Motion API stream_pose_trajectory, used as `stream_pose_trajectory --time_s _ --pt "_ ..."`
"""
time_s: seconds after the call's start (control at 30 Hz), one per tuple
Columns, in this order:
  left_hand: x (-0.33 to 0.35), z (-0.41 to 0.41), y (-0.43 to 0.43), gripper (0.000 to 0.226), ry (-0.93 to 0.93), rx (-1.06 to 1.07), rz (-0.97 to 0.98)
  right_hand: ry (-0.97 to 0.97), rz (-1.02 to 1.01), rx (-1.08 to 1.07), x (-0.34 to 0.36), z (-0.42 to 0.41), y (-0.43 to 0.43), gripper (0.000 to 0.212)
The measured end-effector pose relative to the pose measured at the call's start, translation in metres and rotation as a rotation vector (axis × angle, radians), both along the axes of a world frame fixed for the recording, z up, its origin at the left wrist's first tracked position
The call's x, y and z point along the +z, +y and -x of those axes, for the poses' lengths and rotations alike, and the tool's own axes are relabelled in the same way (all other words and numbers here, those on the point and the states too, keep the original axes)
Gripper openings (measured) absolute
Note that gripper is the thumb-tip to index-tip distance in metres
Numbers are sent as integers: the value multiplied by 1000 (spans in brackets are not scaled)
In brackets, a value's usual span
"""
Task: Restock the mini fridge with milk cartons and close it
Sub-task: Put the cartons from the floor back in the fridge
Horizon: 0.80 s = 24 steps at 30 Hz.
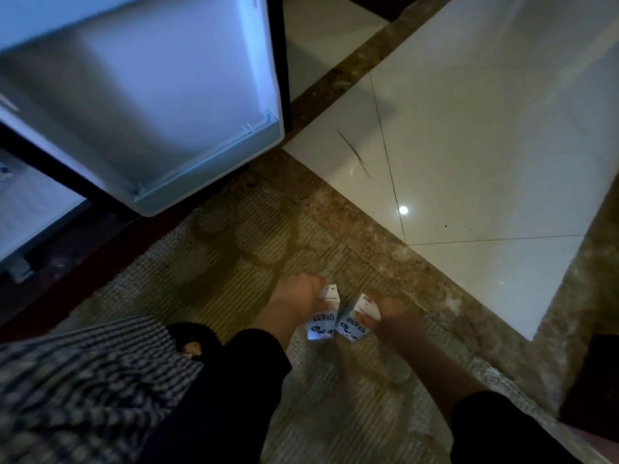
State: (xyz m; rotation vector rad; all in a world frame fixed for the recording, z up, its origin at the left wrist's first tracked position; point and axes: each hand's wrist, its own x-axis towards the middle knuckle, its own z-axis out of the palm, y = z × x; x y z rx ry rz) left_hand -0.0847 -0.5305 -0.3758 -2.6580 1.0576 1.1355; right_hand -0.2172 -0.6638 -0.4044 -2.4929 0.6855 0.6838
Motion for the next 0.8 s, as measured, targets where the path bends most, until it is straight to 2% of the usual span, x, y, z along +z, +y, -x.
stream_pose_trajectory --time_s 0.1,0.23,0.5,0.7,0.8 --pt "20 -10 9 47 119 44 -13 33 -60 35 23 -16 1 56" --pt "56 -23 30 48 144 95 -9 -56 -61 130 63 -40 8 41" --pt "144 -60 76 40 27 135 14 -135 11 368 153 -99 38 22" --pt "212 -75 123 36 -114 150 97 -185 173 570 225 -151 80 40" --pt "243 -83 155 36 -207 163 141 -261 206 637 257 -172 108 40"
